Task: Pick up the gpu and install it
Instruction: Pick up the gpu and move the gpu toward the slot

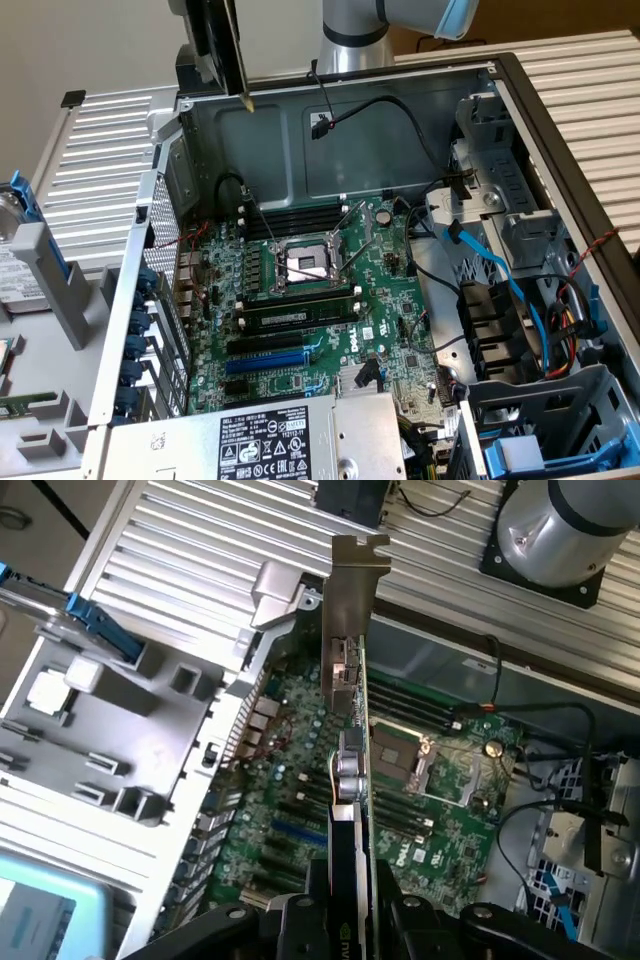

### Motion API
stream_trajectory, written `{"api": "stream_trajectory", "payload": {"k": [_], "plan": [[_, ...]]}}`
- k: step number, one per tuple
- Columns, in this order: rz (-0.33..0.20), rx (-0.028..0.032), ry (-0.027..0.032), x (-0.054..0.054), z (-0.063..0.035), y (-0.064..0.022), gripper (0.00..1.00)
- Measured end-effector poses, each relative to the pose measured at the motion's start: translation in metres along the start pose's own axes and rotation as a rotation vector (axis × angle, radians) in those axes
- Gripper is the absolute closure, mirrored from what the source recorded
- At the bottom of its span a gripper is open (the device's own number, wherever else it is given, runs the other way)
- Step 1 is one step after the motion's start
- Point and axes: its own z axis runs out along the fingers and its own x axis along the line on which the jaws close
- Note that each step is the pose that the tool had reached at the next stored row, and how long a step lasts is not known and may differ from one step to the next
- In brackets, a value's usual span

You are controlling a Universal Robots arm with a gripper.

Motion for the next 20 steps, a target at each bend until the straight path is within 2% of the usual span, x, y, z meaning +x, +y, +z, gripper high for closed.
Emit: {"api": "stream_trajectory", "payload": {"k": [20], "plan": [[-0.359, -0.0152, 0.056, 0.0001, 0.0021, -0.0003, 0.71]]}}
